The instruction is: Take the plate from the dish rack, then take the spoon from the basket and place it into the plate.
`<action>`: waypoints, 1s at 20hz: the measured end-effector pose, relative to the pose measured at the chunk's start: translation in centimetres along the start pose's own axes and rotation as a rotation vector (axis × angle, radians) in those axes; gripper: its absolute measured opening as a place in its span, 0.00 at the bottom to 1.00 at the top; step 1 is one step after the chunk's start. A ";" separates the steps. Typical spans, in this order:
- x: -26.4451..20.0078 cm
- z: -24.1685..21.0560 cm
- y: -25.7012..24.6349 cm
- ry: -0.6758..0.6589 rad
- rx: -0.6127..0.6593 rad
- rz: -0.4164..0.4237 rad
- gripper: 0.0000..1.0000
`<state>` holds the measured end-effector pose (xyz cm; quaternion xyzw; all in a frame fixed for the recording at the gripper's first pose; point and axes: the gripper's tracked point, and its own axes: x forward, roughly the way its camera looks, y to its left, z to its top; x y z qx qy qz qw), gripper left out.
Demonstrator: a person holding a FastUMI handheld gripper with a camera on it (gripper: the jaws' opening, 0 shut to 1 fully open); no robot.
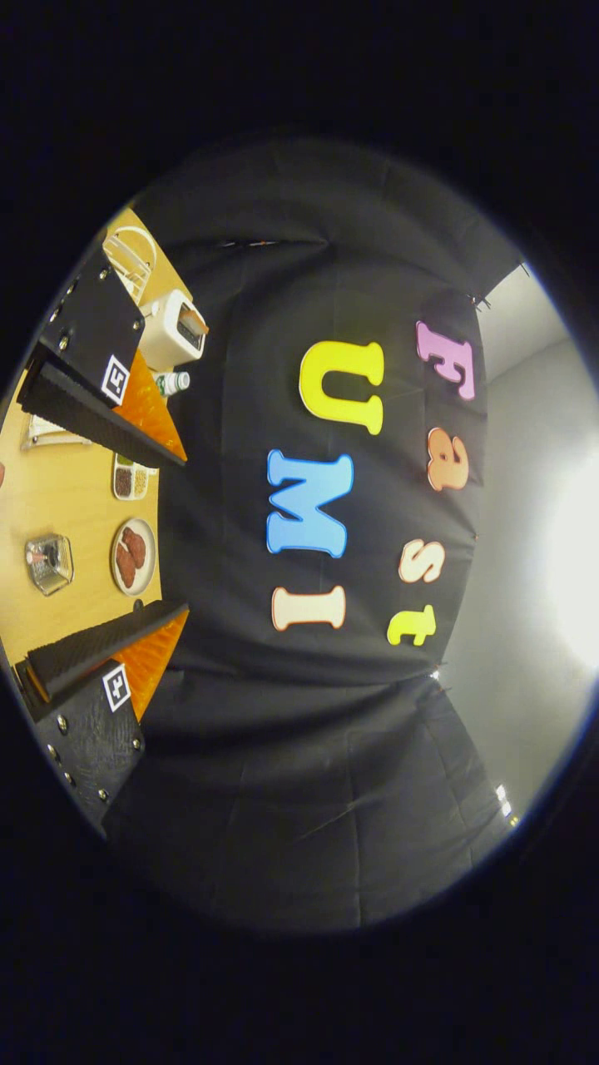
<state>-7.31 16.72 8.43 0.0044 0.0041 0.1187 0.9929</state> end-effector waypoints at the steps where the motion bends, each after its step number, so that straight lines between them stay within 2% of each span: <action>1: -0.4 0.4 1.4 -0.002 -0.001 0.016 0.96; 6: -0.8 2.2 7.8 -0.015 0.018 0.087 0.96; 10: -0.1 2.0 11.0 -0.009 0.009 0.105 0.96; 14: 1.5 -0.7 13.6 0.050 0.021 0.078 0.96; 20: 4.8 -7.6 17.0 0.190 0.004 0.043 0.96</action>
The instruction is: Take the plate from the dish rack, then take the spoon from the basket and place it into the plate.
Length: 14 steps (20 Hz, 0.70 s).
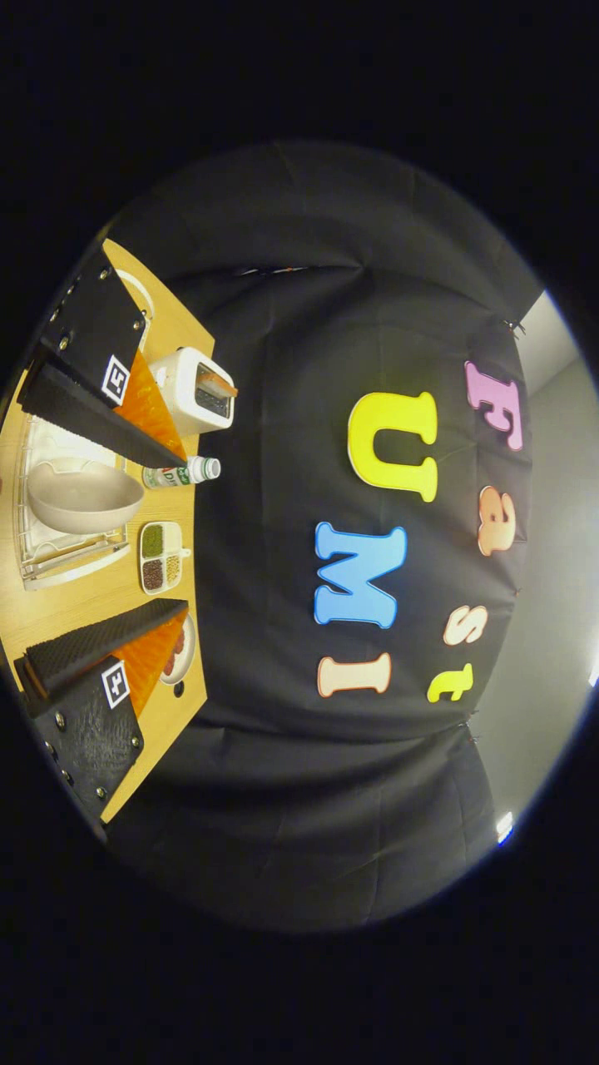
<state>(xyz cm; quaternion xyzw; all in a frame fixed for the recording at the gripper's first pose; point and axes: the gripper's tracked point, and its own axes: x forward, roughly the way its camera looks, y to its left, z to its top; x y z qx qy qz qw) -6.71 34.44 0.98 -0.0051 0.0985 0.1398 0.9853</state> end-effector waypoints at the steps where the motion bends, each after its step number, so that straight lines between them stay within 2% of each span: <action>1: 0.8 -1.3 0.6 0.034 -0.008 -0.003 0.96; 8: 5.2 -8.0 1.9 0.219 -0.058 -0.027 0.93; 9: 5.6 -8.7 1.9 0.235 -0.068 -0.033 0.90; 10: 6.0 -9.2 2.1 0.247 -0.081 -0.035 0.76; 12: 6.8 -10.4 2.1 0.282 -0.102 -0.042 0.75; 13: 6.9 -10.7 1.9 0.295 -0.115 -0.054 0.70; 14: 7.0 -10.9 1.8 0.307 -0.121 -0.063 0.54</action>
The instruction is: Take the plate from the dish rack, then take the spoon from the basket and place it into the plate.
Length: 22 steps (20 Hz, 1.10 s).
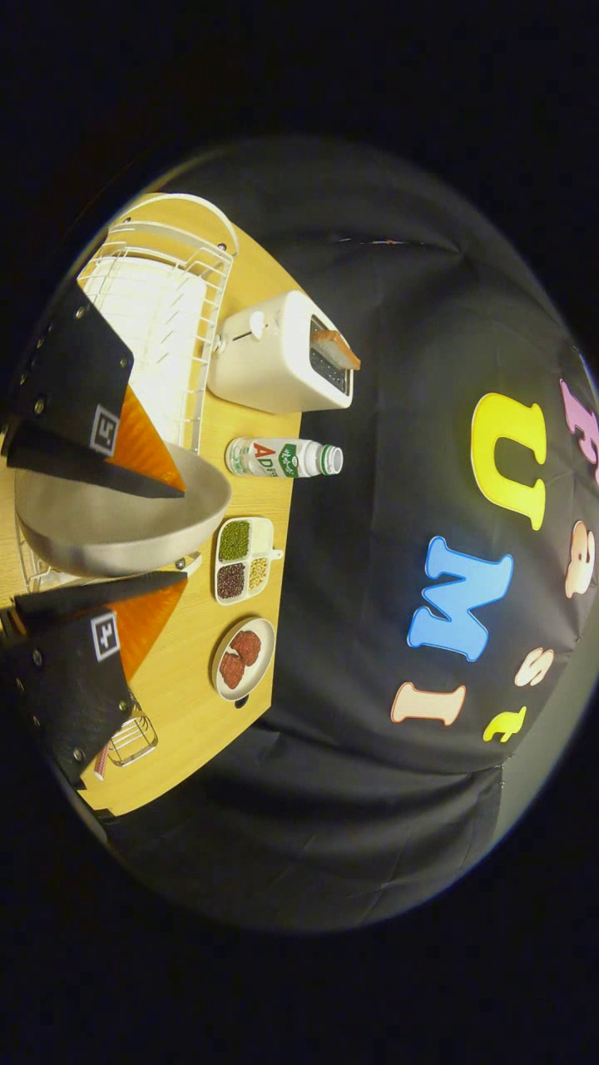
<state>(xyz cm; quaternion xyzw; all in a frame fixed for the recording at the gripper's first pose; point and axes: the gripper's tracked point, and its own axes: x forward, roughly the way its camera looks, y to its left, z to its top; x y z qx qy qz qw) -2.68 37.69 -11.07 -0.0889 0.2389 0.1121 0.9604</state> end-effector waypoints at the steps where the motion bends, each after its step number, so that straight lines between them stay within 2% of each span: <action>1: 0.3 -0.1 -0.1 0.008 -0.002 -0.008 0.46; 2: 0.2 -0.3 -0.4 0.022 -0.018 -0.035 0.25; 4: 0.4 0.0 -0.3 0.032 -0.039 -0.047 0.23; 7: -0.2 0.5 0.3 0.037 -0.090 -0.074 0.14; 14: -2.8 3.4 -0.4 0.010 -0.225 -0.215 0.14; 22: -8.1 5.5 -2.6 -0.059 -0.244 -0.298 0.14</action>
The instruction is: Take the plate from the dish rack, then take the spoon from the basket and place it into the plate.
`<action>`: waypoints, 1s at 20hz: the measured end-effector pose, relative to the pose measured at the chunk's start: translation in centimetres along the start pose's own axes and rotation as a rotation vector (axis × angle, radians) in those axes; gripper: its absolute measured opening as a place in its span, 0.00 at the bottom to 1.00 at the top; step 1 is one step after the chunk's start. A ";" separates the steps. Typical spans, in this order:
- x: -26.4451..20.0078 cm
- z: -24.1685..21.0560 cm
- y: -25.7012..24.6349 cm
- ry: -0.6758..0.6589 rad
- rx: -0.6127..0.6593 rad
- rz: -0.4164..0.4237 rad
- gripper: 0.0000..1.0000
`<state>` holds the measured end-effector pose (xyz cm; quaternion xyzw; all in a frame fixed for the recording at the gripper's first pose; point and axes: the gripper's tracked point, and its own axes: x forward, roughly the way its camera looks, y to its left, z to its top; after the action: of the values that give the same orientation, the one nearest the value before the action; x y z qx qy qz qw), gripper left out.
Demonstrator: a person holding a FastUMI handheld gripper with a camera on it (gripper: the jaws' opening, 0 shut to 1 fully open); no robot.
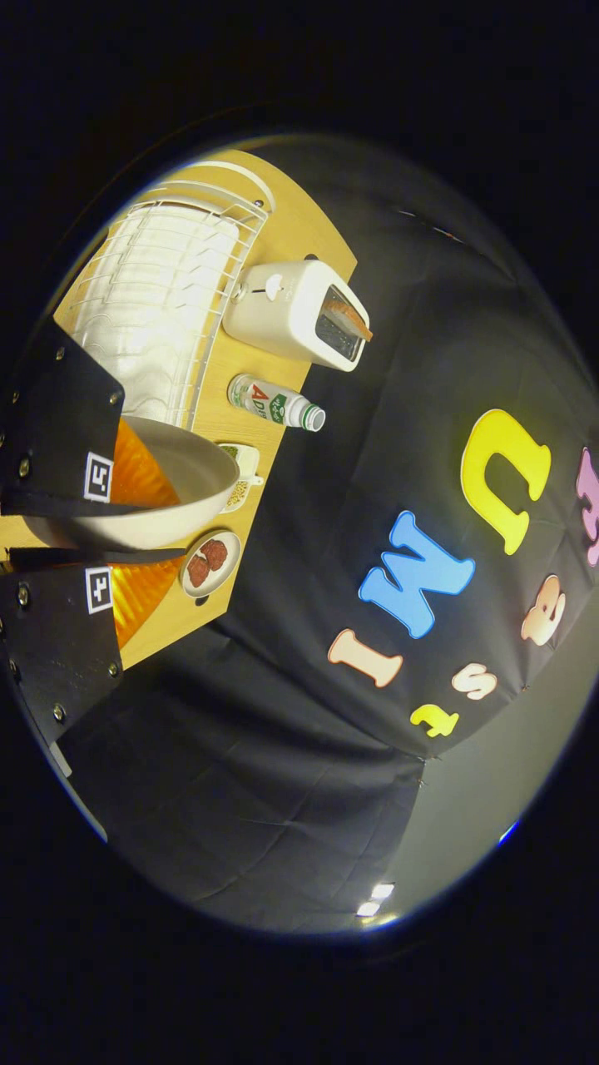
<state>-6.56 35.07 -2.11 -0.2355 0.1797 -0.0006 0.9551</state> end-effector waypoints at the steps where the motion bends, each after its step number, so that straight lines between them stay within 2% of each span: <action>1: -0.7 -0.2 -0.4 -0.006 0.000 -0.002 0.14; 6: -4.9 -2.0 -2.0 -0.041 0.000 0.015 0.14; 11: -9.0 -5.8 -2.5 -0.048 0.010 0.086 0.14; 15: -11.5 -9.8 -2.2 -0.026 0.089 0.175 0.14; 20: -12.7 -14.7 0.4 0.052 0.205 0.330 0.14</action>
<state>-23.55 29.95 -10.05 -0.1043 0.2394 0.1317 0.9563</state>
